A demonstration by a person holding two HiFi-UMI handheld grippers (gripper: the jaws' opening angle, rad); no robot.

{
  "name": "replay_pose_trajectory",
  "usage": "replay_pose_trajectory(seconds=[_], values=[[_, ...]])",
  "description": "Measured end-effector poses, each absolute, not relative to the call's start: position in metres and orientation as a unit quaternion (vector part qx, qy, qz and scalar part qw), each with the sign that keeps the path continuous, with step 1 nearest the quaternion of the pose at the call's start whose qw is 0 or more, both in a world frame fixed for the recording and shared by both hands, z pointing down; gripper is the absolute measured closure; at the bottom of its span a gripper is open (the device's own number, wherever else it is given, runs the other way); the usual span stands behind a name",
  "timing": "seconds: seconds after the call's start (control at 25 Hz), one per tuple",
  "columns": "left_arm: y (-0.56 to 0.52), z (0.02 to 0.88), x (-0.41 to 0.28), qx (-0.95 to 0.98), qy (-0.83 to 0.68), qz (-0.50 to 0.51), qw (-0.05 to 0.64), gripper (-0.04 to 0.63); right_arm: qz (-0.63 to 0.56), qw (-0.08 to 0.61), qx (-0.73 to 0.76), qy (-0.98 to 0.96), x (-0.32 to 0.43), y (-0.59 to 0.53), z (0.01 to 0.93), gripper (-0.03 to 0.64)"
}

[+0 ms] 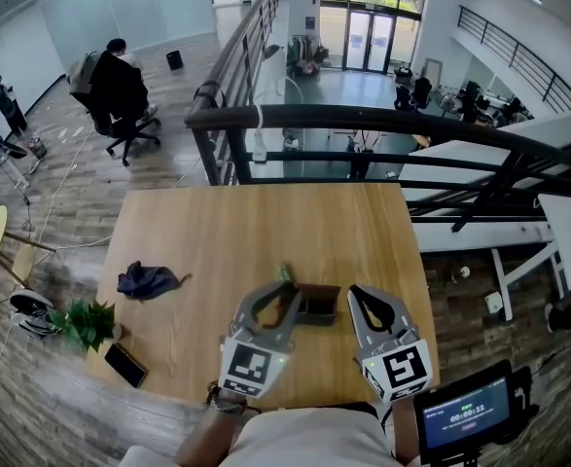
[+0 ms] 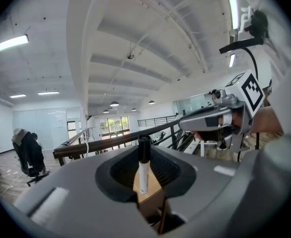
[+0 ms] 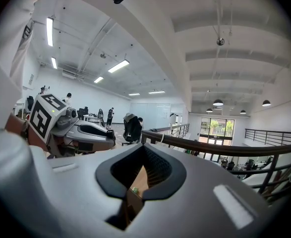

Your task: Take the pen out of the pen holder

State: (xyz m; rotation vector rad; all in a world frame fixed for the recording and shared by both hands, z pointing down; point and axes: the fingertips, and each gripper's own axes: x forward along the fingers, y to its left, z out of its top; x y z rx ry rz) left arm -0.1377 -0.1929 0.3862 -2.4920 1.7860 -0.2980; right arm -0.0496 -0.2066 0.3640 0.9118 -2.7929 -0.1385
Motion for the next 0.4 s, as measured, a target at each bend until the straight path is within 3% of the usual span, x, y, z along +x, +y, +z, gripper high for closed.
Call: replay_pose_trajectory(seconds=[0.4], values=[[-0.1946,0.3888,-0.1346,-0.812,0.575,-0.095,0.032,0.529,-0.047,0.111,0.314,-0.942,-0.0475,-0.2083,0.3716,0.617]])
